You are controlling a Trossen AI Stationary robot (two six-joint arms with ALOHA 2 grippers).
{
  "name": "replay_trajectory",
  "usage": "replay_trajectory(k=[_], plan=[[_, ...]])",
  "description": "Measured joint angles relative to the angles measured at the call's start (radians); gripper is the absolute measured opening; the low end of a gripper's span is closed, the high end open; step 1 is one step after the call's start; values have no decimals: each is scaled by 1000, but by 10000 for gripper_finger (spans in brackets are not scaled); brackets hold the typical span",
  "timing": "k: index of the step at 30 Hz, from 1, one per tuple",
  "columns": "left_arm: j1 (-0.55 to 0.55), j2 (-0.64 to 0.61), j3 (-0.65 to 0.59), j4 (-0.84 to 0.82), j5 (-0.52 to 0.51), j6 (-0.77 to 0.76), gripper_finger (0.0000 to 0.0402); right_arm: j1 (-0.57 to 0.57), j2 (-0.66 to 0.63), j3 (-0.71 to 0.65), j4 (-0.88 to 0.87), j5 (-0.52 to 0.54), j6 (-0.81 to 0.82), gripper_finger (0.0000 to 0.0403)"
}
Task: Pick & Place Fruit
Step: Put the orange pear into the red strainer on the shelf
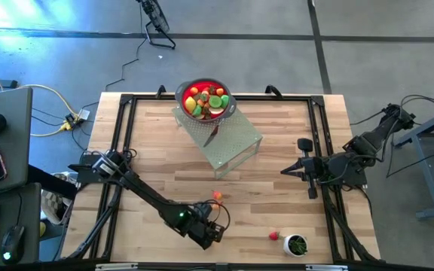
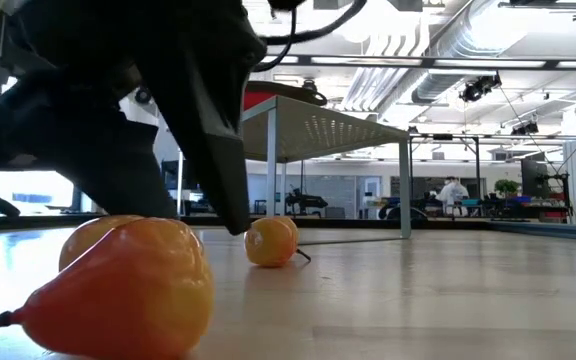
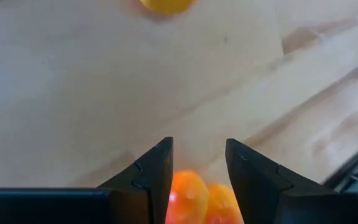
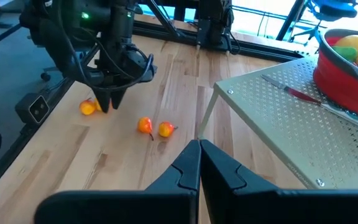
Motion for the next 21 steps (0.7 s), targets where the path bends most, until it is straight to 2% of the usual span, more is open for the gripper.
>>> replay_trajectory(k=[3, 6, 10, 15, 18, 21], plan=[[15, 0, 0, -16, 0, 5, 143, 0, 0, 0, 13, 1, -42, 3], [40, -1, 0, -56, 10, 106, 143, -1, 0, 0, 27, 3, -91, 3], [94, -7, -1, -96, 162, 239, 143, -1, 0, 0, 27, 2, -97, 3], [153, -14, -1, -97, 382, 317, 143, -1, 0, 0, 27, 3, -100, 3], [162, -23, 0, -92, 438, 355, 143, -1, 0, 0, 27, 3, -98, 2], [168, -46, 0, -106, 449, 359, 143, -1, 0, 0, 26, 1, -98, 2]])
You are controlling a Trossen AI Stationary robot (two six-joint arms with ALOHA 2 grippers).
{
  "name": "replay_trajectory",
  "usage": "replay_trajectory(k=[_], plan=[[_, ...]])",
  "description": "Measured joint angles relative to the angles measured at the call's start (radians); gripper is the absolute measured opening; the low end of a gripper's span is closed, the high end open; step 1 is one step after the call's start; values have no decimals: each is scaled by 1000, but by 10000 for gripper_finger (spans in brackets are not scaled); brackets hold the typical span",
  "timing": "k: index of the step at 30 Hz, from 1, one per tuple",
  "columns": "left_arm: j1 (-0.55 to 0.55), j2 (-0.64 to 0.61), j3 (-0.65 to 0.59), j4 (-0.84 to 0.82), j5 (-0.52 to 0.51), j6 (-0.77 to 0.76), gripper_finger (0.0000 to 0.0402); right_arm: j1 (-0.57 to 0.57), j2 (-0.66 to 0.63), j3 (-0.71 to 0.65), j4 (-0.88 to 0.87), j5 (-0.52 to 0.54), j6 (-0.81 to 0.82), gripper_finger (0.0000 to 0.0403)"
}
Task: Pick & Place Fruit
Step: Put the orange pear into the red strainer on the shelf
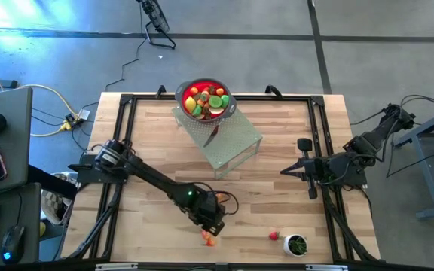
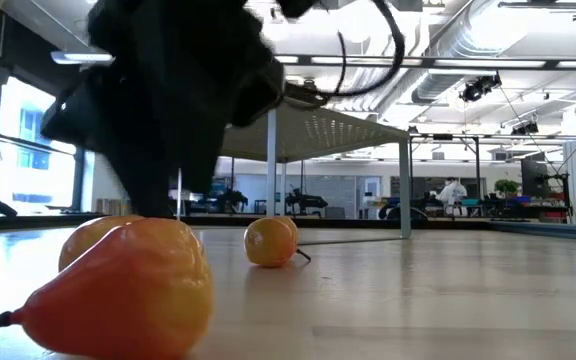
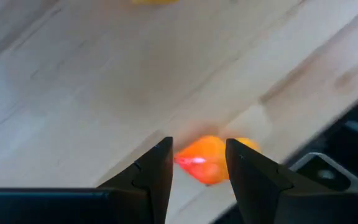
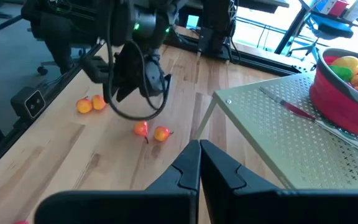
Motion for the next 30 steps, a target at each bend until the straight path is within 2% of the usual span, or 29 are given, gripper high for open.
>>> replay_trajectory(k=[7, 14, 19, 22, 26, 30], plan=[[-24, -86, 0, 7, -58, -135, 143, 0, 0, 0, 0, 0, -2, 2], [-127, -113, 1, 77, -158, -440, 143, 0, 0, 0, -1, -1, 17, 2], [-209, -108, 1, 81, -328, -711, 143, 0, 0, 0, 0, -1, 16, 2], [-248, -107, 0, 59, -436, -811, 143, 0, 0, 0, 0, -1, 19, 2], [-265, -106, 0, 9, -500, -905, 143, 0, 0, 0, -1, -1, 19, 2], [-261, -106, 0, 10, -504, -886, 143, 0, 4, 0, -9, -1, 19, 2]])
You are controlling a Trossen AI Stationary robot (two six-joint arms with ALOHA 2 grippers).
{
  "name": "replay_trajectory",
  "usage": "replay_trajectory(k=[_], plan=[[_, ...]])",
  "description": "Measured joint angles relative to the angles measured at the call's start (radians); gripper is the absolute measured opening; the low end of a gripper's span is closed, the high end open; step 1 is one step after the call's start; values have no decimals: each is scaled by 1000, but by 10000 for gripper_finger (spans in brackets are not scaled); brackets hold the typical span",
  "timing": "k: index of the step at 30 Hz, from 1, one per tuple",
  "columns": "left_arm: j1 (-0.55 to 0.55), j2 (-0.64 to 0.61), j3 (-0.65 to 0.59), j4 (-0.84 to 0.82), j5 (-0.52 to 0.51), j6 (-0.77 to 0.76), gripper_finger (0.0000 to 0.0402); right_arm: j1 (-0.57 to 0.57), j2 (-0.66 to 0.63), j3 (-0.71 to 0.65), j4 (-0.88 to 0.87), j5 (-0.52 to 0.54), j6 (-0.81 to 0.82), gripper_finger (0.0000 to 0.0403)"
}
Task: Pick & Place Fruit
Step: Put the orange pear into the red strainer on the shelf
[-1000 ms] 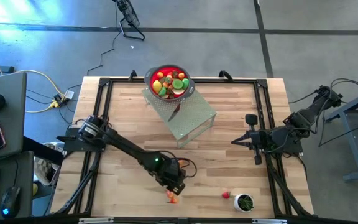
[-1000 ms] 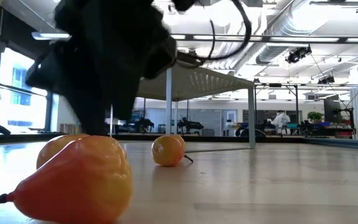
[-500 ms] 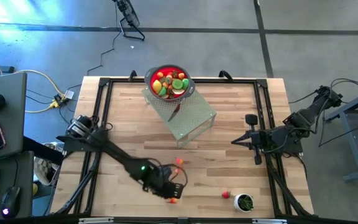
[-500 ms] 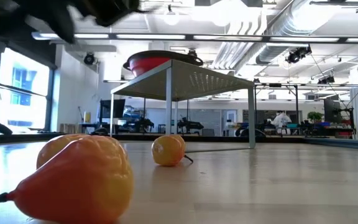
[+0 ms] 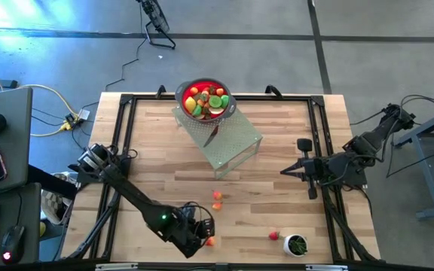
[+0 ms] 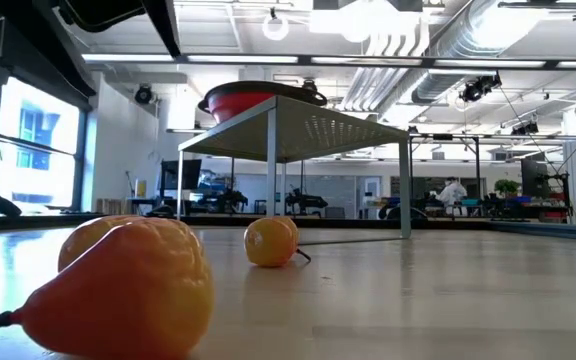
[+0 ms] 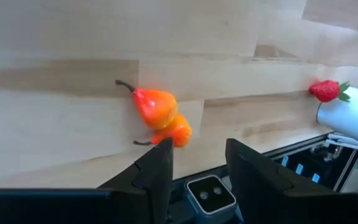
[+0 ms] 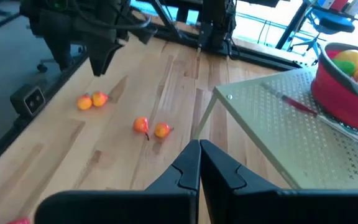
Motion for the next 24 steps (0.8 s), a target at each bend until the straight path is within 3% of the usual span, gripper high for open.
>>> replay_trajectory(k=[12, 24], plan=[[-1, 91, 1, 79, 4, -60, 143, 0, 58, 0, -27, 0, 0, 2], [0, 112, 1, 32, 28, -84, 143, 0, 120, 0, -22, 0, 0, 2]])
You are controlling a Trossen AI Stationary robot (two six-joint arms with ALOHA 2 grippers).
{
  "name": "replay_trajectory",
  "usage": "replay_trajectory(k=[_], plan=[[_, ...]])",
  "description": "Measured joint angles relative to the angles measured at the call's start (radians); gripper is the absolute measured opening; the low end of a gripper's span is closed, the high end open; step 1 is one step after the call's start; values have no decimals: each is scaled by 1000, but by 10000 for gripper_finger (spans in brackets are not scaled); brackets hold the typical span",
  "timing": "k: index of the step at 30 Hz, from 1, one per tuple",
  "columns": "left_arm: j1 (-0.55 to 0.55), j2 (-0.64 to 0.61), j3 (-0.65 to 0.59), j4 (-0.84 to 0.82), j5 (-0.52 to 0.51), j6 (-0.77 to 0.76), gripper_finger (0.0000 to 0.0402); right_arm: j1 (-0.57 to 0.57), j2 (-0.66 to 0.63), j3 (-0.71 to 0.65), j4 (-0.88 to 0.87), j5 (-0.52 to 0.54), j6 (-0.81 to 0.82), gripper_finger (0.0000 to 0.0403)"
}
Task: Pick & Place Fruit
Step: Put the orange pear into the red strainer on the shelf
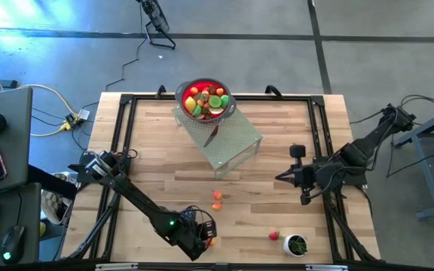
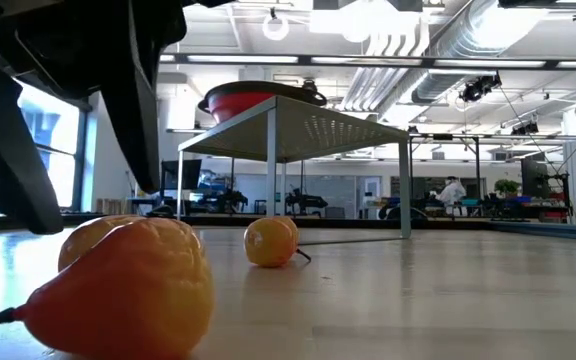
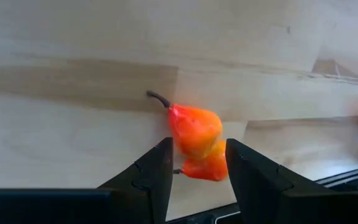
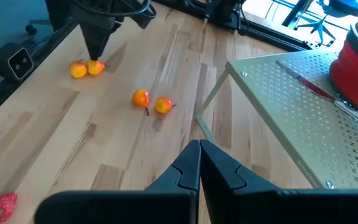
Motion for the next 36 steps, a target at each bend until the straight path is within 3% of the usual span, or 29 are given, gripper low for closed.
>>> replay_trajectory(k=[36], plan=[[0, 51, 0, -23, -12, 28, 143, 0, 2, 0, 9, 0, 6, 3]])
